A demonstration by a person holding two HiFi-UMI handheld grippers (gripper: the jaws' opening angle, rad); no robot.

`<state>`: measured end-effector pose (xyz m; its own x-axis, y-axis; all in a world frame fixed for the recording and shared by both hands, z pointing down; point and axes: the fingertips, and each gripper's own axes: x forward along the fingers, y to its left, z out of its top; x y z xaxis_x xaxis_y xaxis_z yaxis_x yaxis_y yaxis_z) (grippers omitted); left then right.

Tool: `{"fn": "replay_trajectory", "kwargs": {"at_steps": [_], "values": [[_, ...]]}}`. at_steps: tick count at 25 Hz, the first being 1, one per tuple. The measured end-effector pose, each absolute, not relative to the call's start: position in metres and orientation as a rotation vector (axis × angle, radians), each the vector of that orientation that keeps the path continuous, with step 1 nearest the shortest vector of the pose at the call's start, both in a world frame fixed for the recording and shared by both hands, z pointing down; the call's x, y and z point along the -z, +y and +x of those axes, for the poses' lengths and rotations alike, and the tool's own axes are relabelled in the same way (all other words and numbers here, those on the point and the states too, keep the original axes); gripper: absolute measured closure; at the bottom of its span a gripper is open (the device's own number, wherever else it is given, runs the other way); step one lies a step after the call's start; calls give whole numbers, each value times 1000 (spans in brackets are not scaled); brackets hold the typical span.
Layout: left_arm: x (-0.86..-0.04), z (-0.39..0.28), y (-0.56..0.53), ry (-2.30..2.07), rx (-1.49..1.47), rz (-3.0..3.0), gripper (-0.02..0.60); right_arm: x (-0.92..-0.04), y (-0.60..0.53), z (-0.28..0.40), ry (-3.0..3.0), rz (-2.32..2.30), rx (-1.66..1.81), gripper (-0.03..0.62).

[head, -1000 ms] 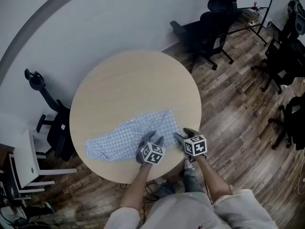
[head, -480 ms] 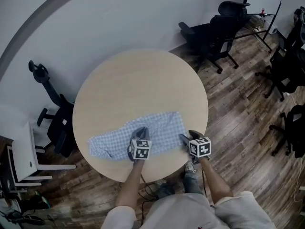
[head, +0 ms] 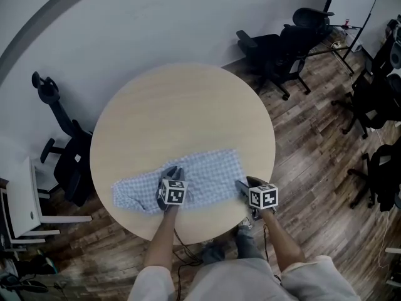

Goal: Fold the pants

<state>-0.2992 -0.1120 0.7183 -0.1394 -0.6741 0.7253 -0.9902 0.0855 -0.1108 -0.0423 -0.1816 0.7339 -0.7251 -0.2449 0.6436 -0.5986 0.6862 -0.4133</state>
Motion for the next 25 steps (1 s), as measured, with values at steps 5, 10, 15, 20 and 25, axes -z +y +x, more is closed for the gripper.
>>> {"fn": "replay_trajectory", "kwargs": {"at_steps": [5,10,15,20,25], "values": [[-697,-312,-106,-1962,-669,1620,454,-740,-179,-40,-2289,625,-861,448],[-681,-250,-147,-1812,-709,1946,453,-735,-176,-41,-2285,623,-897,467],[-675,-167,-203,-1450,-962,2298,449,-737,-173,-37,-2295,668,-921,453],[-664,-133,-249,-1362,-874,2347,453,-731,-177,-28,-2310,800,-953,424],[-667,-127,-266,-1295,-954,2368,548,-732,-175,-24,-2313,858,-990,424]]}}
